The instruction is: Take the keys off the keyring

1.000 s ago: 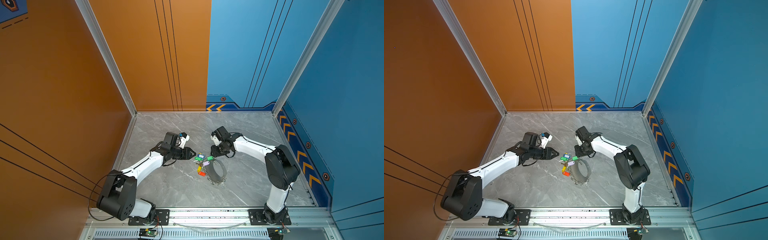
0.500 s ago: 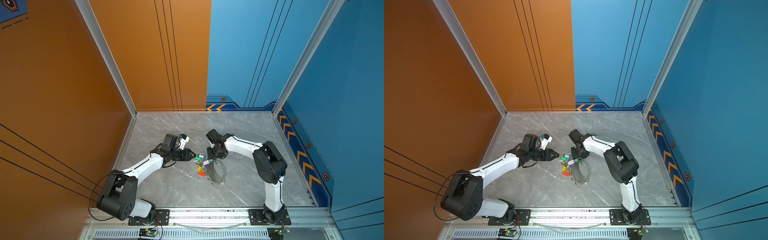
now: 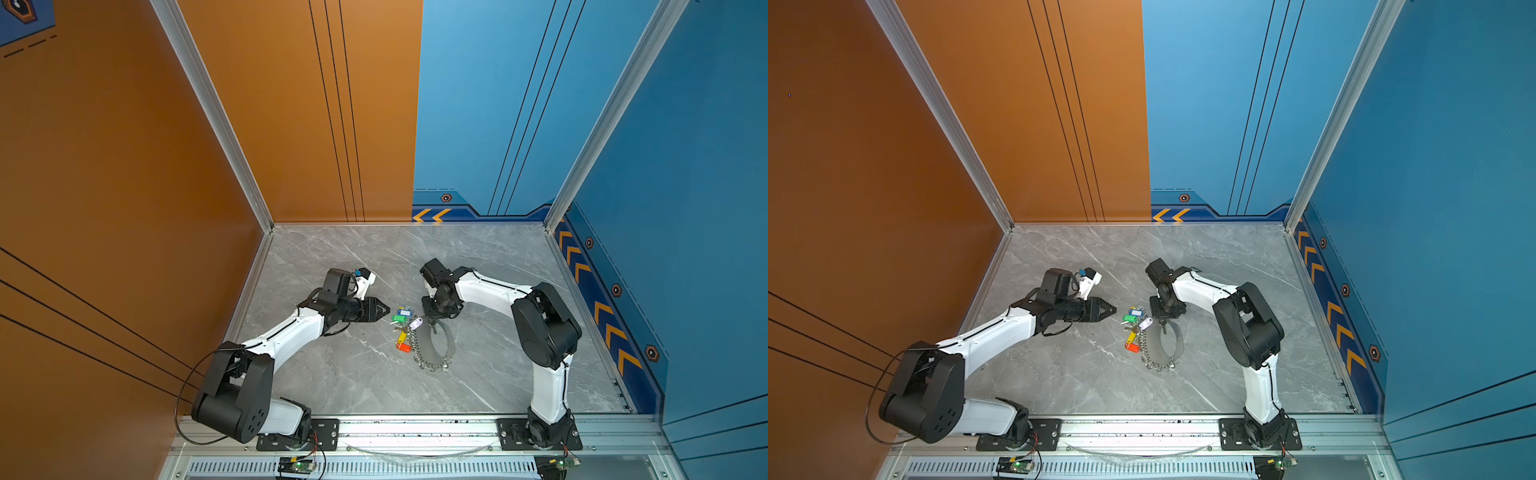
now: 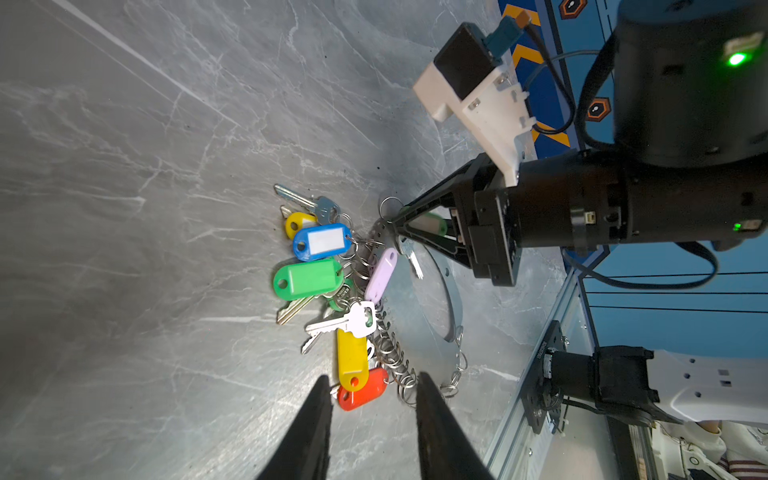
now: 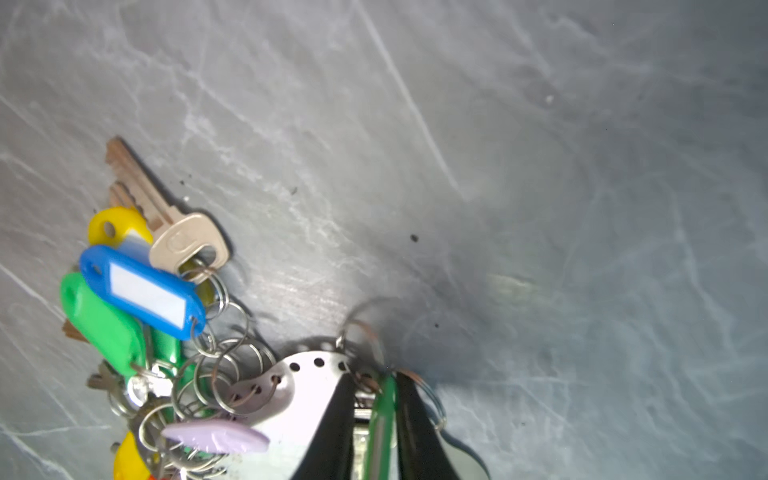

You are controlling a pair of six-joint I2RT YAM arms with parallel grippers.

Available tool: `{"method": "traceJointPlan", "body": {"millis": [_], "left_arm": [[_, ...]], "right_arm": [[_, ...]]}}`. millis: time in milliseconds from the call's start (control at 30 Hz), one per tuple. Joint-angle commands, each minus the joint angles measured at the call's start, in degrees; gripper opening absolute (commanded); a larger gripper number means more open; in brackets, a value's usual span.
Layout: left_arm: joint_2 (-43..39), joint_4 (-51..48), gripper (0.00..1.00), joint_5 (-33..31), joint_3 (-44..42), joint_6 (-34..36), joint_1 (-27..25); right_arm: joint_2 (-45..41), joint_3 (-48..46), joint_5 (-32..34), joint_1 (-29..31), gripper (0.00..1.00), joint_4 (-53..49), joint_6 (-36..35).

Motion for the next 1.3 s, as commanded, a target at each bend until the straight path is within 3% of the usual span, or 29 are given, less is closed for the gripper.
{"method": "traceJointPlan", "body": {"millis": [0, 200, 600, 833, 1067, 1267], "left_arm": [[-1.96, 0.34, 0.35, 0.93, -0.99, -0.55, 0.57], [-2.00, 0.09, 0.35, 0.85, -1.01, -0.61, 0.58], [-1.80, 4.10, 0.36, 1.13, -0.25, -0.13, -1.08], [2.33, 11.95, 0.41, 1.32, 3.76, 5.68, -4.38], [10.59, 12.90, 0.44, 12.04, 12.13, 12.51, -8.48], [13.04, 12.94, 0.44, 21.52, 12.23, 14.82, -10.23]], "right_arm": [[-1.95, -0.82, -1.07, -0.65, 0.14, -1.90, -3.74], [-5.17, -0.07, -2.11, -0.63, 0.07, -2.01, -8.59], [-15.75, -1.77, -3.20, 1.81, 0.04, -2.27, -18.46], [-20.70, -4.71, -6.93, 2.74, 0.03, 1.09, -20.66], [-23.98, -7.35, -8.61, 4.19, 0.03, 3.49, -21.42], [-25.69, -8.55, -8.61, 3.91, 0.03, 3.93, -21.59]]}}
